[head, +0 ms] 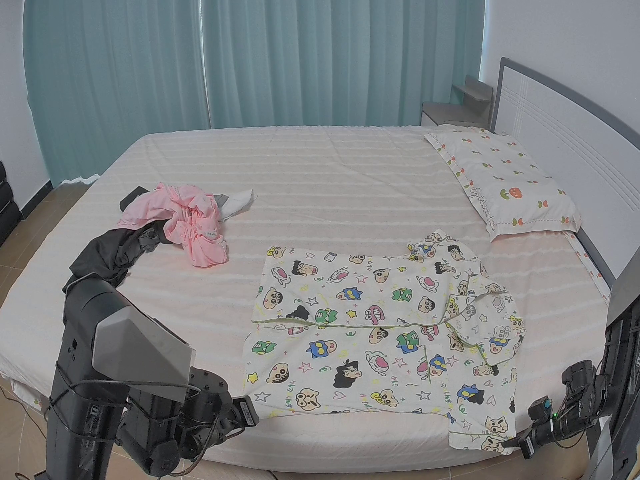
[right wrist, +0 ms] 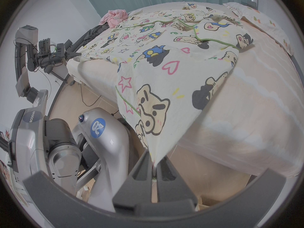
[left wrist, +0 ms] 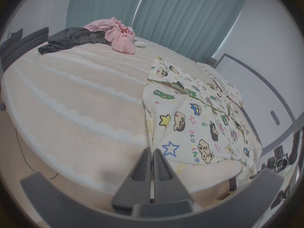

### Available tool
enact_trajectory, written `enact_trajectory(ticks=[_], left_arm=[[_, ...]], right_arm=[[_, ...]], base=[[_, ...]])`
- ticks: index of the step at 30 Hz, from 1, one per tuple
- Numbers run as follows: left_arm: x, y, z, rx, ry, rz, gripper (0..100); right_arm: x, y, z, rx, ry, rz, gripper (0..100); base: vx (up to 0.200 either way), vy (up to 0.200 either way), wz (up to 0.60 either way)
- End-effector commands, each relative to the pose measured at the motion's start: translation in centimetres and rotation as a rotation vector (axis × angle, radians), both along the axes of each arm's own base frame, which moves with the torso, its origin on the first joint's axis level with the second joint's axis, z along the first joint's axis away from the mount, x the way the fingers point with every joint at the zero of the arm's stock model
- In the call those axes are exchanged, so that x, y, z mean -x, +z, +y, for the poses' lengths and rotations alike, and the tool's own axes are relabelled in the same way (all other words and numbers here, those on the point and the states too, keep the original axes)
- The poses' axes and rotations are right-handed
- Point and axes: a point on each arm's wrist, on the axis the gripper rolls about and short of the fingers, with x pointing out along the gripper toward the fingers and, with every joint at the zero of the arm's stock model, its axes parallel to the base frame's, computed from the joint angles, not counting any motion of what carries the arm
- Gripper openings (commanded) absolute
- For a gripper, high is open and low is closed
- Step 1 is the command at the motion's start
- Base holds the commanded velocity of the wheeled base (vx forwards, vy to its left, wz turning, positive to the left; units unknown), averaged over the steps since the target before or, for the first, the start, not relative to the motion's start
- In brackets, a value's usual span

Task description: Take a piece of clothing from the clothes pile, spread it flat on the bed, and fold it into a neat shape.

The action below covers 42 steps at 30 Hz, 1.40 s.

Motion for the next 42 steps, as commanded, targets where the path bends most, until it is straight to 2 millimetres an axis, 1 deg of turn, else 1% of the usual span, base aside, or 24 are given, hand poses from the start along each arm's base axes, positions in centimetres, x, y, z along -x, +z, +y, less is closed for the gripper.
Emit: enact_trajectory(ticks=[1, 5, 17, 21, 26, 30, 38, 42], left_arm=[[1.0, 0.1, 0.4, -0.033, -0.027, 0.023, 0], [1.4, 0.0, 0.4, -0.057, -0.055, 0.033, 0], [1.5, 0.0, 0.5, -0.058, -0.068, 0.04, 0], [2.2, 0.1, 0.9, -0.049, -0.093, 0.076, 0], [2.5, 0.4, 1.1, -0.04, -0.103, 0.088, 0], [2.7, 0.7, 1.3, -0.036, -0.109, 0.092, 0], [4.0, 0.7, 1.9, -0.042, -0.129, 0.15, 0], [4.1, 0.7, 1.9, -0.043, -0.13, 0.156, 0]], right_arm=[[0.7, 1.3, 0.0, -0.016, 0.012, -0.002, 0], [1.3, 1.8, 0.2, -0.029, 0.039, 0.022, 0], [2.3, 2.4, -0.2, -0.041, 0.038, 0.063, 0], [2.9, 2.8, -0.2, -0.053, 0.041, 0.096, 0], [3.2, 3.0, -0.2, -0.06, 0.035, 0.112, 0], [3.7, 3.5, 0.0, -0.073, 0.051, 0.139, 0], [4.4, 4.1, 0.2, -0.085, 0.054, 0.175, 0], [4.7, 4.2, 0.3, -0.093, 0.058, 0.196, 0]], base=[[0.0, 0.0, 0.0], [0.0, 0.0, 0.0], [0.0, 0.0, 0.0], [0.0, 0.0, 0.0], [0.0, 0.0, 0.0], [0.0, 0.0, 0.0], [0.0, 0.0, 0.0], [0.0, 0.0, 0.0]])
